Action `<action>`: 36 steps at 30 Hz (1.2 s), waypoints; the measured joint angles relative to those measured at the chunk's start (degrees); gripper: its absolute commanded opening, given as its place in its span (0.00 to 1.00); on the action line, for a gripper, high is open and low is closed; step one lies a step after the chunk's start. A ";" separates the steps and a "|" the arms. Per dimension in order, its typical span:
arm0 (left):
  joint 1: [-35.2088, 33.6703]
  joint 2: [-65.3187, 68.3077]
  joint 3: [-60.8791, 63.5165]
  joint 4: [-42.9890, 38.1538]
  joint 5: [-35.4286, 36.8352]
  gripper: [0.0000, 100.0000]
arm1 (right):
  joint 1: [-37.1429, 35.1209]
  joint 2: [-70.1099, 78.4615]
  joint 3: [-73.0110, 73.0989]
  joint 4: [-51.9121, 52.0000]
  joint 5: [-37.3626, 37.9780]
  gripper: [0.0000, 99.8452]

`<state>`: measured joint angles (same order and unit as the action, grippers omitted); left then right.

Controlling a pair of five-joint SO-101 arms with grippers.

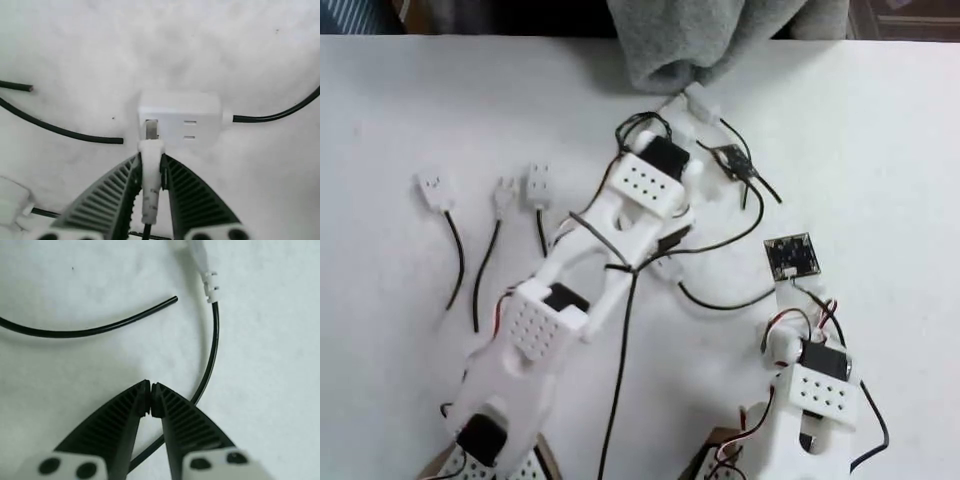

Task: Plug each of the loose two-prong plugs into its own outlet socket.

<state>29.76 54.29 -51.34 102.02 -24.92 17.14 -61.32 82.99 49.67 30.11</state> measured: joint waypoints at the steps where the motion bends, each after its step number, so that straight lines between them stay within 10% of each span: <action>1: 0.00 0.53 -1.32 0.00 0.00 0.02 | 0.00 0.00 0.00 0.00 0.00 0.02; 36: 8.00 -2.02 14.51 -0.35 -1.05 0.03 | -0.09 -0.35 0.00 0.00 0.18 0.02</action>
<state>37.76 52.26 -36.84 101.67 -25.98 17.05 -61.67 82.99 49.67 30.29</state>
